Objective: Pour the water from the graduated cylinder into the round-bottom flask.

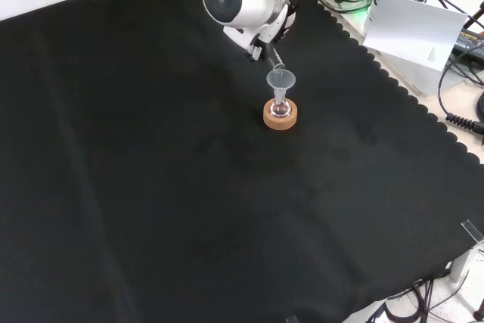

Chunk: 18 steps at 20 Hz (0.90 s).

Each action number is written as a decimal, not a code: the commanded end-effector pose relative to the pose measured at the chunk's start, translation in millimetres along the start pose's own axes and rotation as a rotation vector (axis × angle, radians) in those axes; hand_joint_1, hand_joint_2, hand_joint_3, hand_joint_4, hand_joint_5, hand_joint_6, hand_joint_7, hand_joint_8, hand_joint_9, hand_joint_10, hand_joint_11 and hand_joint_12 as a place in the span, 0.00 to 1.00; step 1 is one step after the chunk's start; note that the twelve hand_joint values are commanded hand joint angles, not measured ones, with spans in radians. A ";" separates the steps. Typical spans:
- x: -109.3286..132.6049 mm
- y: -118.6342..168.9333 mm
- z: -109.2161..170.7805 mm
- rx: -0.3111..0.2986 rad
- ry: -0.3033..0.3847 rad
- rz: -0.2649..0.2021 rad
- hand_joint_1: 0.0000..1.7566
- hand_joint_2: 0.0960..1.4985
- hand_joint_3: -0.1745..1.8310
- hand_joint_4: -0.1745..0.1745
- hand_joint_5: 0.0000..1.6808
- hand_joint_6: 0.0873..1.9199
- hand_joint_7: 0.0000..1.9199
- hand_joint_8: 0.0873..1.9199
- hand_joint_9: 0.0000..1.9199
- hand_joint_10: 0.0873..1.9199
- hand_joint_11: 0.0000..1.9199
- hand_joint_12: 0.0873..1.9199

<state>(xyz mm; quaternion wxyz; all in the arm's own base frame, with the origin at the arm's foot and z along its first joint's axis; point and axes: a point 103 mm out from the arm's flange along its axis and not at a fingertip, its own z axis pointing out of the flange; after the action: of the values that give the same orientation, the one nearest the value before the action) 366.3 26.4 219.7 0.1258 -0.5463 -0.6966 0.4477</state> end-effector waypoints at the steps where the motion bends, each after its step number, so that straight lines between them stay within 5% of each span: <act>1: 6.5 -2.2 -3.5 0.002 -0.008 0.004 0.82 0.61 0.45 0.26 0.49 0.49 0.45 0.39 0.53 0.31 0.50 0.45; 18: -1.3 -1.9 3.7 -0.032 0.046 -0.050 0.82 0.61 0.45 0.27 0.49 0.49 0.45 0.39 0.53 0.31 0.50 0.45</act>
<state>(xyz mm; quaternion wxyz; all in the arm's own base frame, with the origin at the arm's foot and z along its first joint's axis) 364.4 34.0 221.1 0.1290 -0.5416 -0.7042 0.4406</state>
